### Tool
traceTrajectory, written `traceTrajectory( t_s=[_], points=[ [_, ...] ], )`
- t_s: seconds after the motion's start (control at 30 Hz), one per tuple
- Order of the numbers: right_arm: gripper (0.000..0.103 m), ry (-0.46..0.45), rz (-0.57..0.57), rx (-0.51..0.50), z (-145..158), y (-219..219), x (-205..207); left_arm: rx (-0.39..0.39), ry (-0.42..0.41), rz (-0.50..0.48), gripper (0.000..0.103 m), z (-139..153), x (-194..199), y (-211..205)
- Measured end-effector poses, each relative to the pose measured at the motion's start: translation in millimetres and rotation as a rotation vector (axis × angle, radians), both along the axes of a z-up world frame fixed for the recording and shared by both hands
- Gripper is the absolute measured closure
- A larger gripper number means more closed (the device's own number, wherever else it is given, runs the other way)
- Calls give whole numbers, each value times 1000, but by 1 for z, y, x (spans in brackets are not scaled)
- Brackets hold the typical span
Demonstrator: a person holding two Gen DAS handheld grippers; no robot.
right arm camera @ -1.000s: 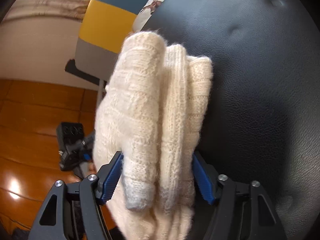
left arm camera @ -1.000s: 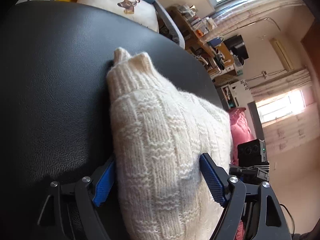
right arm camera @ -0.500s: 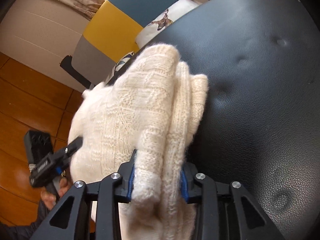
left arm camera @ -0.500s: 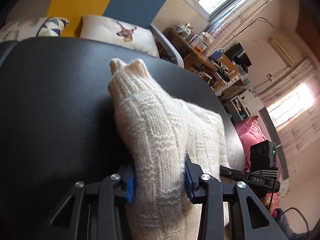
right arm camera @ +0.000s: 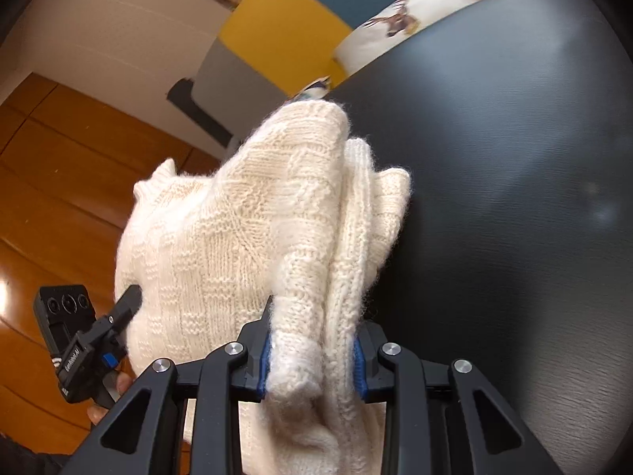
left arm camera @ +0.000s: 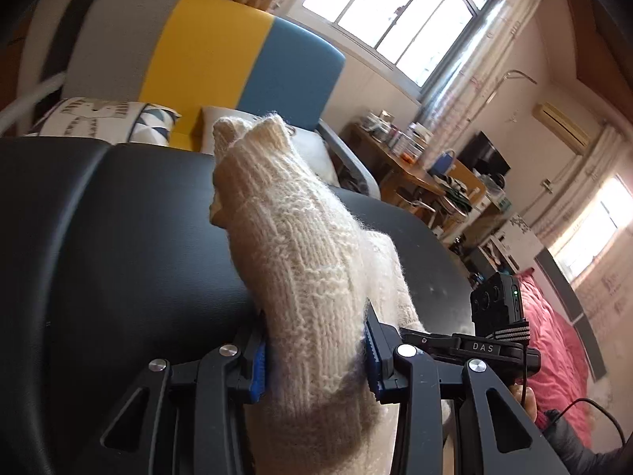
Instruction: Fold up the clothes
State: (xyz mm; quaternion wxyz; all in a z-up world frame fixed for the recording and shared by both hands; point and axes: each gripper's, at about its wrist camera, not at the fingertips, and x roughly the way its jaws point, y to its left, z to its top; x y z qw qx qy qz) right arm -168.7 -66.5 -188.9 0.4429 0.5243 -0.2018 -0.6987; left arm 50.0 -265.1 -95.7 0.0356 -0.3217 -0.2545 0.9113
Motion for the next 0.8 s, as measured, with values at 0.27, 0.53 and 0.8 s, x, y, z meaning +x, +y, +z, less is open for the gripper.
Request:
traceTrajectory(
  t_s=[0.27, 0.53, 0.8],
  points=[
    [73, 23, 228, -27, 15, -128, 3, -28, 28, 236, 64, 7, 76, -49],
    [73, 47, 485, 0, 26, -297, 14, 9, 28, 527, 63, -3, 153, -130],
    [73, 99, 696, 94, 27, -453, 45, 66, -32, 799, 63, -31, 215, -207]
  ],
)
